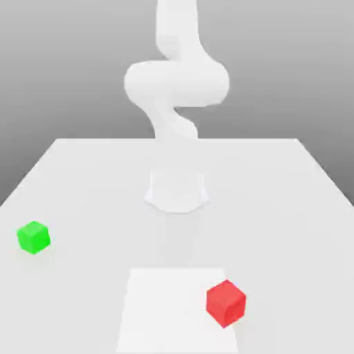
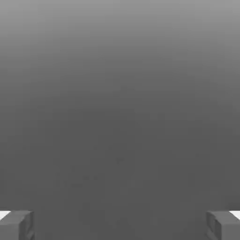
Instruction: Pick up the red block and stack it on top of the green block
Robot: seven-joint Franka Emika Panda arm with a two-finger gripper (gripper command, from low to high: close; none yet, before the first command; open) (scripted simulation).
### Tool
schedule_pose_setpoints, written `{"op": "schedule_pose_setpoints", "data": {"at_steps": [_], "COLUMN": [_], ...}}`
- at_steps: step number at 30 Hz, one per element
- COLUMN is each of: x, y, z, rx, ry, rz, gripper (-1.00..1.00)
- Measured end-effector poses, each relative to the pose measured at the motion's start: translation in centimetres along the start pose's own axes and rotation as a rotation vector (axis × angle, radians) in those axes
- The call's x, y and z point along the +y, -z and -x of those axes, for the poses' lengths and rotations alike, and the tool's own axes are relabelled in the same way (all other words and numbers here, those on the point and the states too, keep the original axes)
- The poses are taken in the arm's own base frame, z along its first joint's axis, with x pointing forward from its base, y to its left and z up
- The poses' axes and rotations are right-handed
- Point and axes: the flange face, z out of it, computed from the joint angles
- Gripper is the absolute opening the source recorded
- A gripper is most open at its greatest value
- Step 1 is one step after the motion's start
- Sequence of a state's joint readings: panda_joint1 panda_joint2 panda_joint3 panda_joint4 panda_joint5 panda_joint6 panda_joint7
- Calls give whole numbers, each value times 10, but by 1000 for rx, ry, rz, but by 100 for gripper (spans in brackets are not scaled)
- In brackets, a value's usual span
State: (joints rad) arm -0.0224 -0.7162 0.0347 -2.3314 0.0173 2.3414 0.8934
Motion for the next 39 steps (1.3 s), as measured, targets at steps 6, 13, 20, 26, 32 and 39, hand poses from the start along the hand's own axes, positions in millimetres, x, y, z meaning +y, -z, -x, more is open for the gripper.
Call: {"op": "schedule_pose_setpoints", "data": {"at_steps": [6,13,20,26,32,39], "x": [10,50,113,169,193,184], "y": [-123,-243,-332,-385,-416,-405], "z": [36,99,180,240,260,253], "rx": [-97,-168,-199,-194,-193,-193], "ry": [-214,-450,-673,-806,-811,-813], "rz": [155,354,574,716,721,719], "gripper": [0,0,0,0,-100,-100]}}
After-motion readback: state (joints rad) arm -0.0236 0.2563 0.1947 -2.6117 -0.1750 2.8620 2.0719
